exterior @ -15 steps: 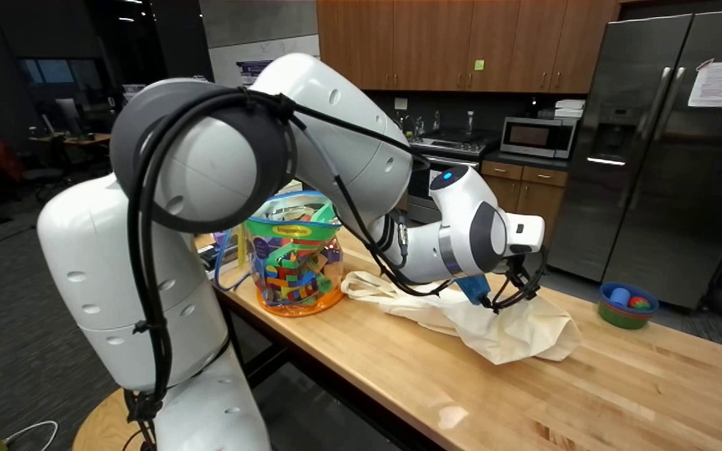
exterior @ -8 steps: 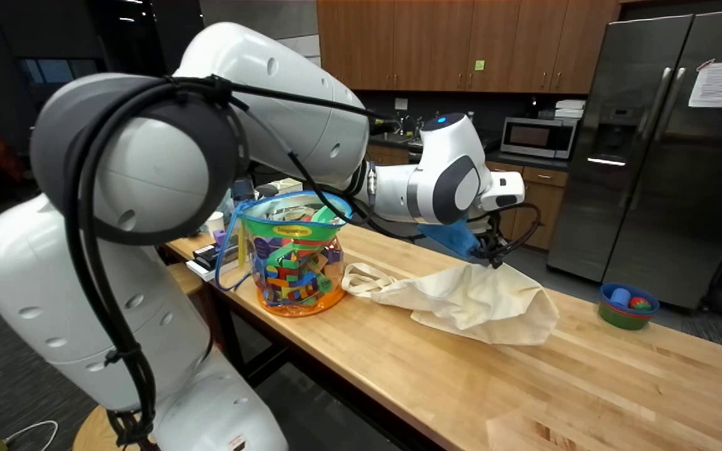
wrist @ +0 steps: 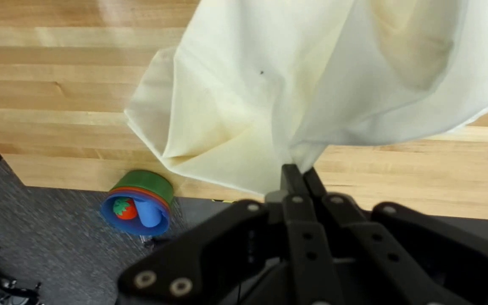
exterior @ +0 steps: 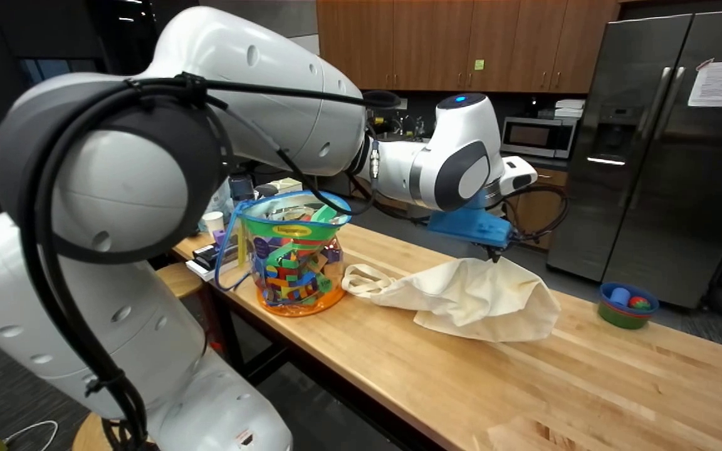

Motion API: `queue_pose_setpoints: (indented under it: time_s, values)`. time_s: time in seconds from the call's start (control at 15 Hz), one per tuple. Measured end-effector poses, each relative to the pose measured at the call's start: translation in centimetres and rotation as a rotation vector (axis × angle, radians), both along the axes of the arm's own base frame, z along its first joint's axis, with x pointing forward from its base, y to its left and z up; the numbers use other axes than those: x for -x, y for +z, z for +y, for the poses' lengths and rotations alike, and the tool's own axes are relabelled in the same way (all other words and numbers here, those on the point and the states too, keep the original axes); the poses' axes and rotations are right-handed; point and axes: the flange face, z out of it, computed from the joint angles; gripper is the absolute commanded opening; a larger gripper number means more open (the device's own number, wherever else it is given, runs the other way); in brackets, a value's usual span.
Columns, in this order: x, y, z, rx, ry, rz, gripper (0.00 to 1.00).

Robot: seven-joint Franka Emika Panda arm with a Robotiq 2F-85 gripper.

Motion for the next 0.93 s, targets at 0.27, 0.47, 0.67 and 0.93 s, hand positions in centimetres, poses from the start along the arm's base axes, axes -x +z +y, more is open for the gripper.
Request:
queue_pose_setpoints:
  time_s: [0.27, 0.47, 0.67, 0.93]
  values:
    - [-0.5, 1.5, 0.1, 0.007, 0.033, -0.024, 0.01]
    - [-1.2, 3.3, -0.1, 0.021, 0.036, -0.052, 0.01]
    - [-2.1, 5.4, -0.2, 0.038, 0.037, -0.084, 0.01]
    - [-3.6, 8.2, -0.3, 0.04, 0.025, -0.14, 0.01]
